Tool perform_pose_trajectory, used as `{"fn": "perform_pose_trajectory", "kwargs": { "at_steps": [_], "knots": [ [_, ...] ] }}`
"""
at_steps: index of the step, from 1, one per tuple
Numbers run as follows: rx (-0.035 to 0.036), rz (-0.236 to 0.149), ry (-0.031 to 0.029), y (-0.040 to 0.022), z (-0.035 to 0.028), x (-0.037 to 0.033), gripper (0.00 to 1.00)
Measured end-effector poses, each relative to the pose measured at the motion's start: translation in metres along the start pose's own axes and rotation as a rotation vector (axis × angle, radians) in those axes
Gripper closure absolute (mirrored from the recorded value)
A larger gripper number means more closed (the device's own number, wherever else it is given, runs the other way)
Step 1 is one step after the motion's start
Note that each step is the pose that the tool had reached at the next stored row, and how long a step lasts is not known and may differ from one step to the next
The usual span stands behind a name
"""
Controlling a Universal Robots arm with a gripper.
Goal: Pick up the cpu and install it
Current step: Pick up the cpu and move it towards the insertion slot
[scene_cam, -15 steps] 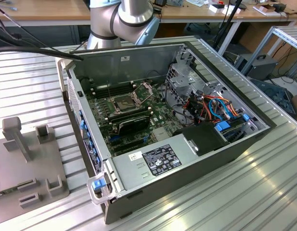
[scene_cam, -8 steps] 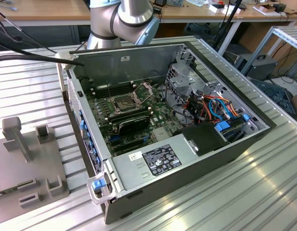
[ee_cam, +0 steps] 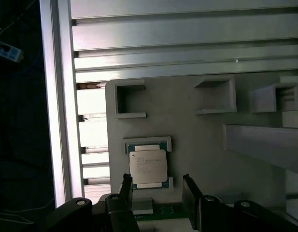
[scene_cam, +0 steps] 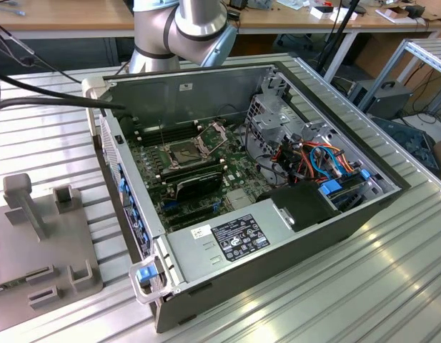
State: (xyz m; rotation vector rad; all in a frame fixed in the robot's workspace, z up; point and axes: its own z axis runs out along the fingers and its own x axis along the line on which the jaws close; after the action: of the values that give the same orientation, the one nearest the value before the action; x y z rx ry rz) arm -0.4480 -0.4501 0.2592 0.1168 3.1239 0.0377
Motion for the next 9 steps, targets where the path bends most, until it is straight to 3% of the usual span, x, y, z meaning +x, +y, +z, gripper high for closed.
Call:
{"fn": "perform_pose_trajectory", "kwargs": {
  "at_steps": [7, 8, 9],
  "knots": [
    [-0.0003, 0.0, 0.0013, 0.0001, 0.0005, 0.0, 0.46],
    [-0.0001, 0.0, 0.0057, 0.0001, 0.0006, 0.0, 0.46],
    [0.0006, 0.0, 0.0144, 0.0001, 0.0007, 0.0, 0.46]
  ]
}}
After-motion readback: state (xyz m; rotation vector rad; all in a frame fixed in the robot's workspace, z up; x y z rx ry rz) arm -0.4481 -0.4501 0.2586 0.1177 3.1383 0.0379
